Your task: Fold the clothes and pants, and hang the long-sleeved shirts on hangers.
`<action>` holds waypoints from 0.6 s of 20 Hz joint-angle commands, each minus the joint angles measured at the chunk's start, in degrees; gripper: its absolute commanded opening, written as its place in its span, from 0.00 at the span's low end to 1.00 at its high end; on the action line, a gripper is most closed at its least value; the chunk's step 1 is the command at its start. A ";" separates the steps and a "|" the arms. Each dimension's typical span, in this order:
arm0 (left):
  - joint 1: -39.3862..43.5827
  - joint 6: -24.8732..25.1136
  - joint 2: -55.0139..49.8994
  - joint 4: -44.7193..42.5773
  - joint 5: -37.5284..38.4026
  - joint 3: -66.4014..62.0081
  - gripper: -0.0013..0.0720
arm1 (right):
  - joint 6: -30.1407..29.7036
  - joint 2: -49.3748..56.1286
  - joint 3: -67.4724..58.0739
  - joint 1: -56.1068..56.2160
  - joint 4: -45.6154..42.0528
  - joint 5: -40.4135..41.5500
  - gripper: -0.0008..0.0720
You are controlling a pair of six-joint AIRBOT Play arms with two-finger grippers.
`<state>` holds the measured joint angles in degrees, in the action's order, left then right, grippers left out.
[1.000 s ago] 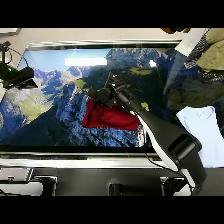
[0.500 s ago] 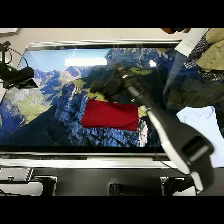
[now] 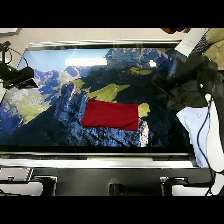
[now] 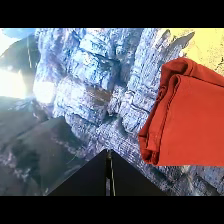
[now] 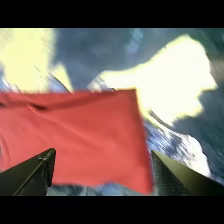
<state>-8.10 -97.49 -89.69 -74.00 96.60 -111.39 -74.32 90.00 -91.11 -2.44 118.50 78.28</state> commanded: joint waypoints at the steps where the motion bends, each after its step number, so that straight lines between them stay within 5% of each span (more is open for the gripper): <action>1: -0.04 0.17 0.04 -0.02 0.02 0.02 0.04 | -14.67 -0.46 14.32 -5.95 11.13 -2.71 0.95; 5: -0.04 0.17 0.04 0.00 0.07 0.02 0.04 | -21.79 -0.37 27.80 -3.80 16.39 -12.90 0.93; 10: -0.04 0.17 0.02 -0.04 0.02 0.02 0.04 | -24.06 3.96 30.49 2.08 18.53 -15.98 0.91; 12: -0.04 0.17 -0.09 -0.02 0.02 0.02 0.04 | -24.02 4.66 30.47 4.13 19.76 -18.73 0.83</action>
<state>-8.10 -97.32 -89.69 -74.00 96.64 -111.39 -96.68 93.12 -61.87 -1.13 136.31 63.81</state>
